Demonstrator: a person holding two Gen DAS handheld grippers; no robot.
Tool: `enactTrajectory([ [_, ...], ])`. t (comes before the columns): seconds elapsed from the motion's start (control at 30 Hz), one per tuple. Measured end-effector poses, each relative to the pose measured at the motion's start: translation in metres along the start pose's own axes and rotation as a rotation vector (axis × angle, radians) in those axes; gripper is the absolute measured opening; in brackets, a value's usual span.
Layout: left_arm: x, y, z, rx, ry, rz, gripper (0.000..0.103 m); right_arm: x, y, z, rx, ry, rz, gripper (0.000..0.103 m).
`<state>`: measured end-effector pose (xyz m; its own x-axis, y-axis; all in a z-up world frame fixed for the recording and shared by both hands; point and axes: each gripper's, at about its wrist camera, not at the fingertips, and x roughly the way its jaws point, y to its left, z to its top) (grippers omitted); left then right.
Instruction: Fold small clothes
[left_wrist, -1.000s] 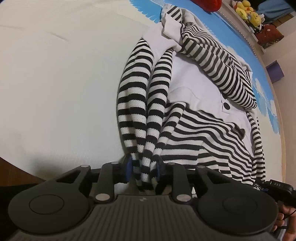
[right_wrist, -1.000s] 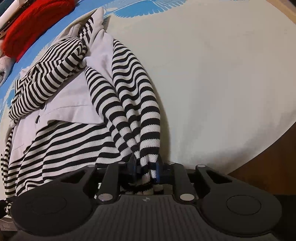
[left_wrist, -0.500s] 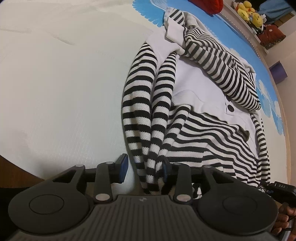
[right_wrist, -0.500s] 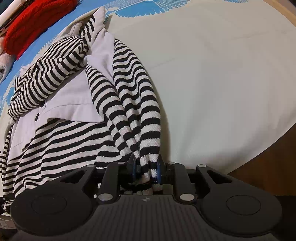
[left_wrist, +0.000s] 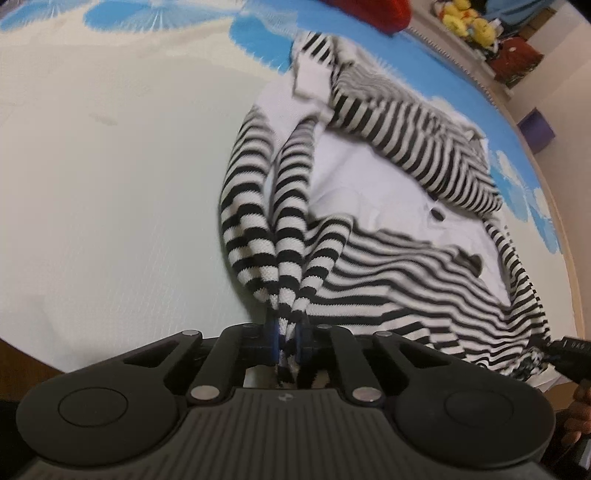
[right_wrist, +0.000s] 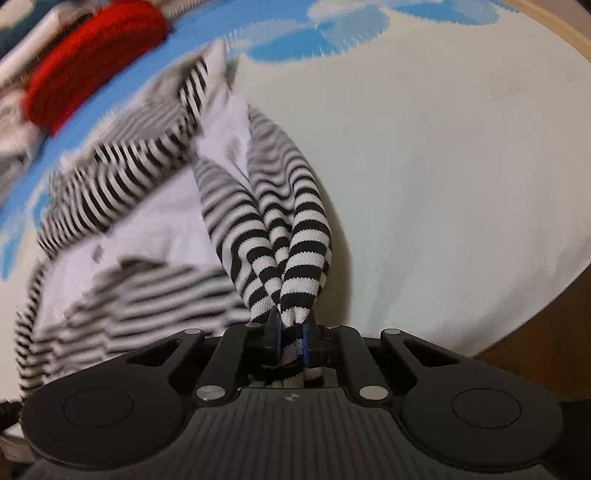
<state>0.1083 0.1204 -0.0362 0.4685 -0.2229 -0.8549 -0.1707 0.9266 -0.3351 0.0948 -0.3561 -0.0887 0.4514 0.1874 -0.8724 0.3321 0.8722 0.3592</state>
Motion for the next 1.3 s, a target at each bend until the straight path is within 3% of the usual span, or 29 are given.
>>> enactTrajectory([
  [0.3, -0.088, -0.014, 0.033, 0.046, -0.152, -0.147, 0.007, -0.08, -0.002, 0.024, 0.049, -0.196, 0.24, 0.008],
  [0.53, -0.162, -0.024, 0.017, 0.064, -0.122, -0.228, 0.007, -0.17, -0.017, 0.004, 0.051, -0.252, 0.339, 0.008],
  [0.63, -0.182, -0.018, 0.013, 0.01, -0.102, -0.295, 0.007, -0.197, -0.023, -0.011, 0.074, -0.247, 0.354, 0.008],
  [0.7, -0.175, -0.012, 0.02, -0.046, -0.065, -0.327, 0.007, -0.2, -0.024, -0.013, 0.09, -0.229, 0.338, 0.008],
  [0.87, -0.101, -0.005, 0.08, -0.147, 0.033, -0.295, 0.007, -0.153, -0.009, 0.027, 0.127, -0.153, 0.297, 0.008],
  [0.97, -0.034, -0.001, 0.137, -0.235, 0.133, -0.3, 0.008, -0.097, 0.006, 0.086, 0.178, -0.127, 0.284, 0.011],
  [1.03, 0.004, 0.011, 0.169, -0.351, 0.179, -0.307, 0.014, -0.057, 0.008, 0.13, 0.279, -0.136, 0.253, 0.02],
  [1.07, 0.014, 0.017, 0.183, -0.376, 0.173, -0.289, 0.024, -0.042, 0.01, 0.146, 0.281, -0.149, 0.252, 0.021],
  [1.17, 0.025, 0.036, 0.2, -0.45, 0.039, -0.274, 0.035, -0.009, 0.013, 0.175, 0.275, -0.197, 0.184, 0.026],
  [1.2, 0.027, 0.04, 0.199, -0.459, 0.029, -0.273, 0.035, -0.005, 0.013, 0.173, 0.252, -0.231, 0.173, 0.027],
  [1.27, 0.025, 0.035, 0.2, -0.424, 0.032, -0.249, 0.035, 0.005, 0.013, 0.16, 0.191, -0.262, 0.153, 0.031],
  [1.3, 0.025, 0.024, 0.202, -0.358, 0.02, -0.246, 0.035, 0.014, 0.013, 0.154, 0.174, -0.214, 0.162, 0.031],
])
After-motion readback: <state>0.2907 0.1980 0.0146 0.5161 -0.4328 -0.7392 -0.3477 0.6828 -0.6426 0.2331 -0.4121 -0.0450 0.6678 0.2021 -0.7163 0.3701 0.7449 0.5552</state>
